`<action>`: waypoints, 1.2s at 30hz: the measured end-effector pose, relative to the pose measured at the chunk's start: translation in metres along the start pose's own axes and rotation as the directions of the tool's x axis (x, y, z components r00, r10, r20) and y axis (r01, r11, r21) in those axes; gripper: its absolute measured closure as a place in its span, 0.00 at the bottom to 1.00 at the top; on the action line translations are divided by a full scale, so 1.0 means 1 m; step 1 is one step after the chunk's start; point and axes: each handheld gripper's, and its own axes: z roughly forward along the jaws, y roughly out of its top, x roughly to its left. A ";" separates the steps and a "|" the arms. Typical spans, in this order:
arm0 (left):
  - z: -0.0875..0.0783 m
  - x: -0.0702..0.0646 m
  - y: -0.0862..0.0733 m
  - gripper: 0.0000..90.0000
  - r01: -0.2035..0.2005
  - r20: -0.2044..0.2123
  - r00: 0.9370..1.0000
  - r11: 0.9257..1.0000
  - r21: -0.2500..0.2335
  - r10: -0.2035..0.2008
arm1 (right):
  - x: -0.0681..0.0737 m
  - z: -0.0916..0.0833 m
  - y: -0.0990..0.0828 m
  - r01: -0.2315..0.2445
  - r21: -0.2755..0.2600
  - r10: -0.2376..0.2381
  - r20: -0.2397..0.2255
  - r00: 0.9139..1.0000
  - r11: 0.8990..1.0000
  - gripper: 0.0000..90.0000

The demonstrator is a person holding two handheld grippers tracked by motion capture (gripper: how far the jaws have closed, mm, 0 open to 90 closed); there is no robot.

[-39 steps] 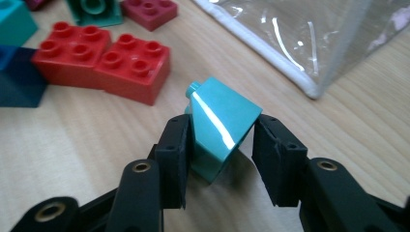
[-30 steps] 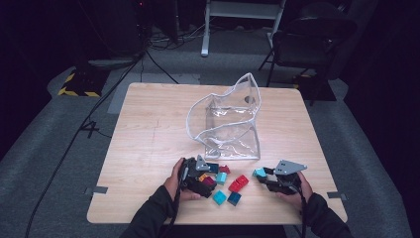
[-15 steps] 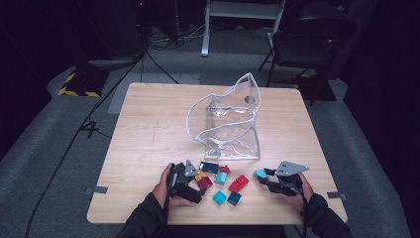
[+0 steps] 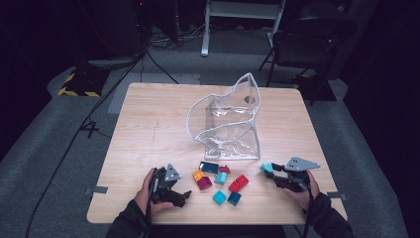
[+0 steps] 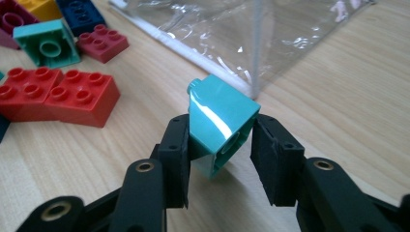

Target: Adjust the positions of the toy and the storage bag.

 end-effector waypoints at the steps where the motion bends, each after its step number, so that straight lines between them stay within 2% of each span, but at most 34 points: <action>1: -0.002 0.002 -0.003 0.01 -0.001 -0.004 1.000 1.000 0.000 0.001 | -0.003 -0.002 0.001 -0.007 -0.006 0.007 0.006 1.000 1.000 0.66; 5: -0.010 0.009 -0.012 0.01 0.024 -0.015 1.000 1.000 -0.003 -0.024 | -0.010 -0.011 0.012 -0.043 -0.044 0.043 0.008 0.999 0.998 0.66; 6: -0.012 0.010 -0.014 0.01 0.029 -0.022 0.999 1.000 -0.003 -0.029 | -0.013 -0.017 0.021 -0.035 -0.066 0.036 0.021 0.999 0.997 0.66; 12: -0.019 0.019 -0.022 0.01 0.067 -0.058 0.996 0.998 -0.005 -0.067 | -0.015 -0.027 0.039 -0.009 -0.106 0.015 0.052 0.999 0.994 0.66; 16: -0.017 0.020 -0.019 0.00 0.073 -0.066 0.995 0.997 -0.008 -0.074 | -0.016 -0.036 0.061 0.021 -0.153 -0.009 0.079 0.997 0.988 0.66; 17: -0.017 0.020 -0.019 0.00 0.076 -0.064 0.995 0.997 -0.007 -0.076 | -0.016 -0.036 0.061 0.021 -0.153 -0.009 0.079 0.997 0.988 0.66; 22: -0.016 0.020 -0.018 0.01 0.081 -0.068 0.994 0.997 -0.009 -0.082 | -0.018 -0.044 0.085 0.051 -0.191 -0.032 0.098 0.995 0.980 0.66; 26: -0.016 0.020 -0.019 0.01 0.096 -0.079 0.992 0.995 -0.008 -0.096 | -0.020 -0.049 0.099 0.061 -0.203 -0.041 0.100 0.994 0.977 0.66; 36: -0.016 0.021 -0.018 0.01 0.092 -0.081 0.992 0.996 -0.008 -0.093 | -0.016 -0.053 0.137 0.116 -0.222 -0.090 0.124 0.988 0.968 0.66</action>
